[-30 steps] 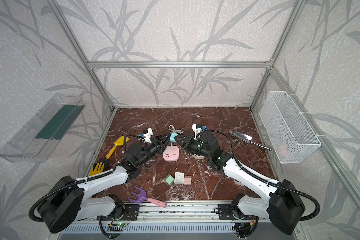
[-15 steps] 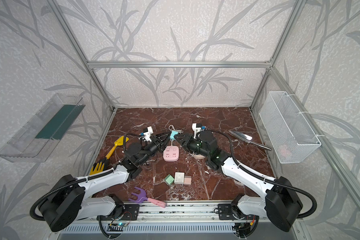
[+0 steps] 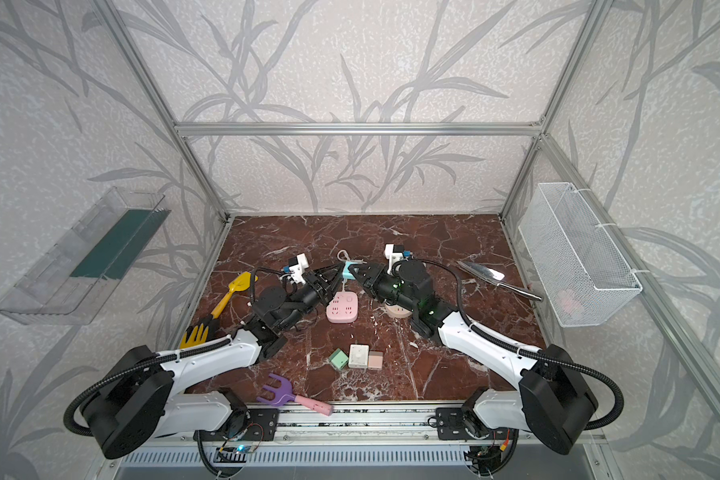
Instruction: Insert the plug
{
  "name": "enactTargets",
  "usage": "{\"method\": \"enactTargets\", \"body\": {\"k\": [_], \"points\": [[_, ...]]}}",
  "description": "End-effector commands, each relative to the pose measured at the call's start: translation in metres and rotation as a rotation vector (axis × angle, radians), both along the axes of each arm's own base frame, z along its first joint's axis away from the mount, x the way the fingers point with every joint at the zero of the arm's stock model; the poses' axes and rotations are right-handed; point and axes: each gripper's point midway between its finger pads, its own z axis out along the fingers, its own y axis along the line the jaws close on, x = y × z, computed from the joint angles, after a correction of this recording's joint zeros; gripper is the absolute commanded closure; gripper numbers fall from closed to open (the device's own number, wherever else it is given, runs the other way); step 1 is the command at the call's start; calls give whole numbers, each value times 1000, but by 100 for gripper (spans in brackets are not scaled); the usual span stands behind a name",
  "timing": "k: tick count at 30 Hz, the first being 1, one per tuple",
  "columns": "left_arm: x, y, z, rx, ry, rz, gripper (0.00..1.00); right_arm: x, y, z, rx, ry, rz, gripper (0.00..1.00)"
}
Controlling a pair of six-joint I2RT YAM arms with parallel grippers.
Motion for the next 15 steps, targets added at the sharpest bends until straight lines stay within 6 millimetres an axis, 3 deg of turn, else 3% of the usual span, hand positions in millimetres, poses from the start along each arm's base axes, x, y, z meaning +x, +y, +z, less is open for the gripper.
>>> {"method": "enactTargets", "body": {"k": [1,9,10,11,12,13,15], "points": [[-4,-8,18,-49,-34,-31,100,-1,3,15,50,-40,19,68],[-3,-11,12,-52,-21,-42,100,-2,11,4,58,-10,59,70],[-3,-12,13,-54,-24,-48,100,-2,12,3,57,-8,62,79],[-3,-14,12,-55,-22,-55,100,-2,12,2,55,-3,61,93],[-3,-16,12,-54,-19,-67,100,-2,12,0,50,3,60,100],[-2,-18,11,-53,-14,-76,91,-2,11,-3,46,8,57,100],[0,-20,3,-48,16,-84,36,-1,8,-8,36,22,44,100]]}}
